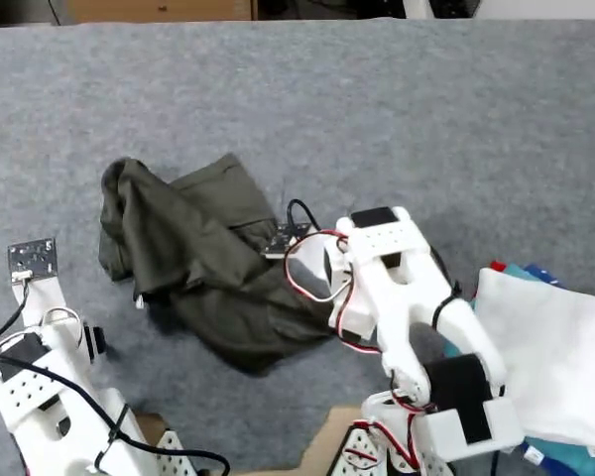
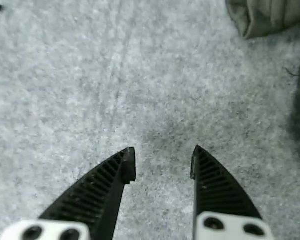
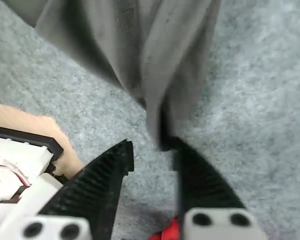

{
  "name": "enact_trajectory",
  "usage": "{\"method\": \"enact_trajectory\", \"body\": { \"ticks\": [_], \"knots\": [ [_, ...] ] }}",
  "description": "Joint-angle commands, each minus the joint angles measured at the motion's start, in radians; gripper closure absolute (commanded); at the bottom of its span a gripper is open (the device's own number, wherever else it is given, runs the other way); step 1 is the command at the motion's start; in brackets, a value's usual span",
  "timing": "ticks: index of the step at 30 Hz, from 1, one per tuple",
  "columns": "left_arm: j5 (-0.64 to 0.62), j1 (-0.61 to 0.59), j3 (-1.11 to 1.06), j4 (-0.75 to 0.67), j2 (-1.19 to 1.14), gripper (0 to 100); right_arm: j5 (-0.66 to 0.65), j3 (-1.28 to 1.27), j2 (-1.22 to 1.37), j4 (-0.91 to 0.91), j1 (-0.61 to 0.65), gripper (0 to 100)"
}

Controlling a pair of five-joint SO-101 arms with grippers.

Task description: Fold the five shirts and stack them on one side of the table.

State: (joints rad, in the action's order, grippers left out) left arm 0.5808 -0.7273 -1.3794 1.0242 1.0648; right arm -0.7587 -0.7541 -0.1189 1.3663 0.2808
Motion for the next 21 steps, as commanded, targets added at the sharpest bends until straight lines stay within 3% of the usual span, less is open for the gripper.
{"method": "enact_trajectory", "body": {
  "ticks": [1, 10, 21],
  "knots": [
    [-0.005, 0.008, 0.003, -0.003, 0.015, 81, 0.008, 0.005, 0.004, -0.014, -0.024, 95.0],
    [-0.005, 0.008, 0.003, -0.003, 0.015, 81, 0.017, 0.038, -0.064, -0.002, -0.036, 99.5],
    [-0.005, 0.008, 0.002, -0.003, 0.015, 81, 0.014, 0.14, -0.315, 0.16, -0.067, 99.4]
  ]
}}
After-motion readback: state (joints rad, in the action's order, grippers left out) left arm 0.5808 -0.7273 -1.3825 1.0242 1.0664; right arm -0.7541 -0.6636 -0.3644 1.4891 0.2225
